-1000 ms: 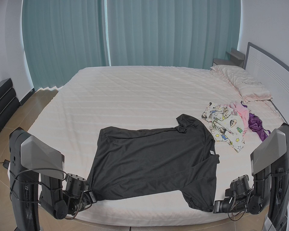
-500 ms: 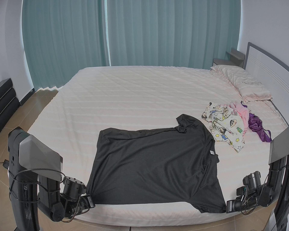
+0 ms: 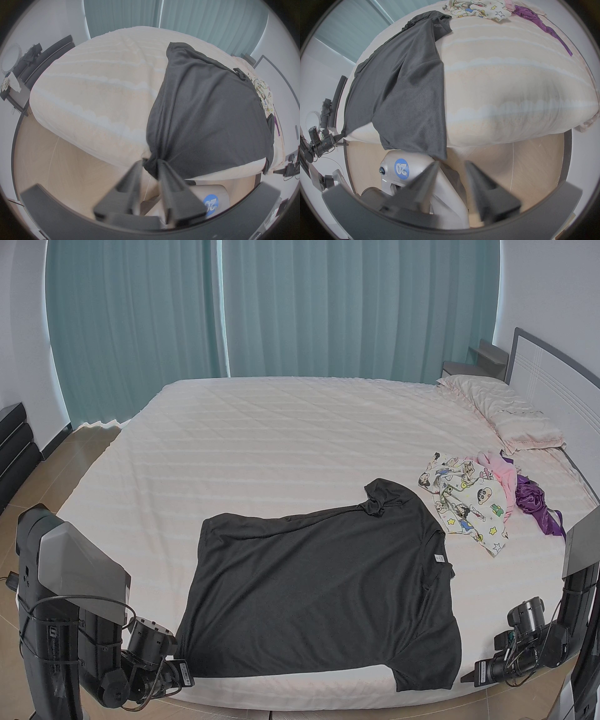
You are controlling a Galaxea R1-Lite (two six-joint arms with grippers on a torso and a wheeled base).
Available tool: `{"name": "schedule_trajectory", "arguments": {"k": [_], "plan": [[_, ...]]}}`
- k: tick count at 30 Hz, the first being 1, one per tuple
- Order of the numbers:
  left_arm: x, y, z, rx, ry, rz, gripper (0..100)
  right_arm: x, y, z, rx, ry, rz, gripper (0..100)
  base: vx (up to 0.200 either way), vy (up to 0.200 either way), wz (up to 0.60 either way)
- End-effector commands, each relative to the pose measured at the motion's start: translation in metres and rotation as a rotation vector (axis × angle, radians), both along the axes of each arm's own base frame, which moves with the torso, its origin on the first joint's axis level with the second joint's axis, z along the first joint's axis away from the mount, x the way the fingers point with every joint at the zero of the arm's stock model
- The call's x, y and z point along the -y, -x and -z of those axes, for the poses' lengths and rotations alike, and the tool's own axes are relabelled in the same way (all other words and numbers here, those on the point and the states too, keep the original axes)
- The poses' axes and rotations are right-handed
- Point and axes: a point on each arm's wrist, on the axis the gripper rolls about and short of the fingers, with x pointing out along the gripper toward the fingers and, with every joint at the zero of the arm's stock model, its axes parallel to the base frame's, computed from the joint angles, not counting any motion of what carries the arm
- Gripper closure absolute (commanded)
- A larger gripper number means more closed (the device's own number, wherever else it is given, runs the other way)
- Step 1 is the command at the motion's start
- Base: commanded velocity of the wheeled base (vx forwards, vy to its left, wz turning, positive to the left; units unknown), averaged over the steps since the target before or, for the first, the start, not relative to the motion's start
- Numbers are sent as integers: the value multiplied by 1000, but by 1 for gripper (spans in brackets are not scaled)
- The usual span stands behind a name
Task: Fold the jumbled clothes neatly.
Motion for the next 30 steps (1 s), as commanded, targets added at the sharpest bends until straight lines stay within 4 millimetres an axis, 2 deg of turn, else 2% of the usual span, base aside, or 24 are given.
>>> {"name": "schedule_trajectory", "arguments": {"k": [1, 9, 13, 19, 26, 30], "plan": [[1, 1, 1, -6, 4, 9, 0, 0, 4, -1, -6, -2, 2, 0, 0, 0, 0], [1, -3, -13, 92, 42, 6, 0, 10, -4, -19, 123, -80, 44, 0, 0, 0, 0], [-3, -14, -38, 233, 101, -23, 0, 17, -24, -38, 272, -146, 147, 0, 0, 0, 0], [-7, -26, -63, 357, 204, -38, 0, 16, -48, -63, 412, -274, 272, 0, 0, 0, 0], [-3, -36, -66, 384, 280, -91, 0, 17, -51, -66, 444, -326, 259, 0, 0, 0, 0], [-3, -37, -63, 378, 287, -101, 0, 18, -45, -65, 431, -352, 251, 0, 200, 0, 0]]}}
